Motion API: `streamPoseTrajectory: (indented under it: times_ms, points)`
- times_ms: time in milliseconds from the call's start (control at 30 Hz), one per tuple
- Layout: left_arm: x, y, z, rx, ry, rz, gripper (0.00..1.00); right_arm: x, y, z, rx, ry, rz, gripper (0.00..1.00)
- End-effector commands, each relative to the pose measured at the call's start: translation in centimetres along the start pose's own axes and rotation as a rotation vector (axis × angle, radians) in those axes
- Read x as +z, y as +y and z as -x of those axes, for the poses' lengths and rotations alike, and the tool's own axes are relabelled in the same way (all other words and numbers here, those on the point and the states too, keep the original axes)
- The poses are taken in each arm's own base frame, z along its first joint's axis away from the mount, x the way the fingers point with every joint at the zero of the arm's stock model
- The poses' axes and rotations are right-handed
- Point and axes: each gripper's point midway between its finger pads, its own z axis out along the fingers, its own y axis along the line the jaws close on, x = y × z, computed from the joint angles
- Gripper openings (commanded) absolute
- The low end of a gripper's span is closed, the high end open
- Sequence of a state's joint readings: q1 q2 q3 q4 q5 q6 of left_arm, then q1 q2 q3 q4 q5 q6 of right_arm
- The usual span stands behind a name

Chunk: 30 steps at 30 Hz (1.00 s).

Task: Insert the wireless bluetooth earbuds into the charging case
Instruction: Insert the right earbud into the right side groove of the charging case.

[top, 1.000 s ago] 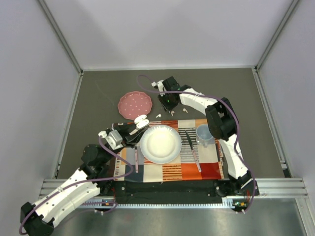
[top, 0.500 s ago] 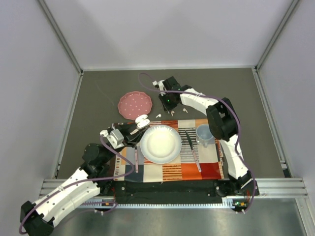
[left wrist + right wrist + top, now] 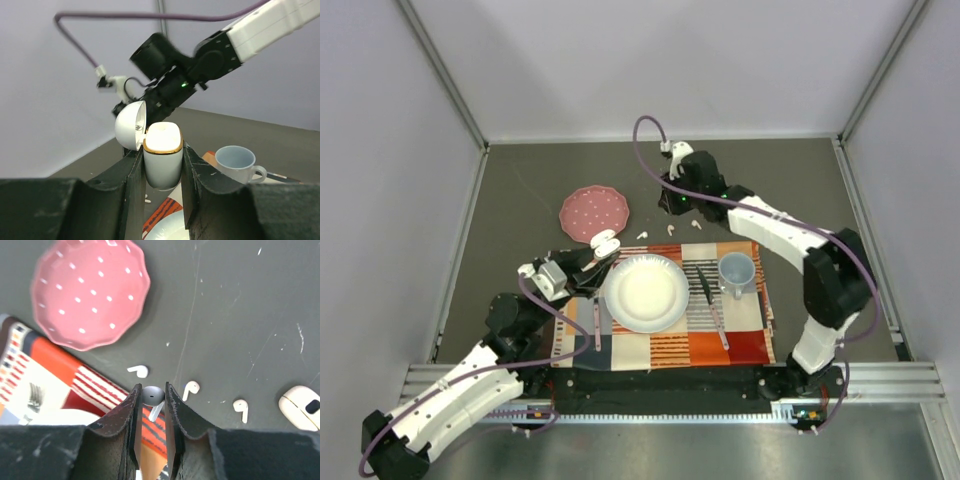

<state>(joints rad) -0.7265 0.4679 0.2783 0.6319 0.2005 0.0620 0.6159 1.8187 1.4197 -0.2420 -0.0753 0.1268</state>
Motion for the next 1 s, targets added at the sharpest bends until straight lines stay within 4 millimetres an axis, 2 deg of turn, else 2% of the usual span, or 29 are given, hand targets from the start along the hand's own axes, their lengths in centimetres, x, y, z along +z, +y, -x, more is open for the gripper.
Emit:
streamPoseTrajectory:
  times_ms: [0, 33, 67, 100, 133, 167, 233, 267, 333, 367, 433, 467, 567, 700, 967]
  points:
    - [0.1, 0.8, 1.9, -0.001, -0.078, 0.042, 0.0, -5.2, 2.4, 6.4, 0.08, -0.329, 0.045, 0.03]
    - [0.1, 0.8, 1.9, -0.003, -0.08, 0.044, 0.0, -7.3, 3.1, 8.4, 0.091, -0.42, 0.064, 0.03]
    - [0.1, 0.9, 2.0, -0.006, -0.084, 0.045, 0.0, -7.8, 3.0, 7.9, 0.099, -0.433, 0.052, 0.03]
    - [0.2, 0.8, 1.9, -0.007, -0.084, 0.044, 0.0, -8.5, 3.1, 8.2, 0.099, -0.461, 0.045, 0.03]
    - [0.2, 0.9, 1.9, -0.009, -0.086, 0.048, 0.0, -10.6, 4.1, 9.7, 0.095, -0.536, 0.066, 0.03]
    - [0.2, 0.9, 2.1, -0.014, -0.092, 0.05, 0.0, -11.0, 4.2, 9.2, 0.097, -0.549, 0.058, 0.02]
    - [0.2, 1.0, 2.0, -0.016, -0.096, 0.057, 0.0, -12.8, 5.4, 9.8, 0.096, -0.613, 0.082, 0.02]
    - [0.2, 1.1, 1.9, -0.023, -0.096, 0.062, 0.0, -14.4, 5.4, 10.4, 0.104, -0.675, 0.075, 0.02]
    - [0.2, 1.2, 2.0, -0.025, -0.108, 0.068, 0.0, -16.1, 5.9, 10.8, 0.107, -0.729, 0.088, 0.02]
    - [0.3, 1.2, 1.8, -0.026, -0.107, 0.068, 0.0, -17.7, 6.7, 11.2, 0.108, -0.778, 0.113, 0.02]
    - [0.3, 1.2, 2.0, -0.028, -0.111, 0.066, 0.0, -18.8, 7.2, 11.0, 0.086, -0.816, 0.127, 0.01]
    - [0.4, 1.1, 1.9, -0.029, -0.108, 0.06, 0.0, -20.6, 8.3, 11.6, 0.077, -0.865, 0.154, 0.0]
    - [0.7, 0.9, 1.6, -0.031, -0.095, 0.047, 0.0, -22.6, 9.7, 11.6, 0.051, -0.92, 0.183, 0.0]
    - [0.9, 0.7, 1.2, -0.036, -0.09, 0.033, 0.0, -24.0, 11.6, 11.5, 0.007, -0.942, 0.217, 0.0]
    - [1.1, 0.6, 0.5, -0.023, -0.079, 0.024, 0.0, -25.0, 16.2, 10.6, -0.087, -0.938, 0.322, 0.0]
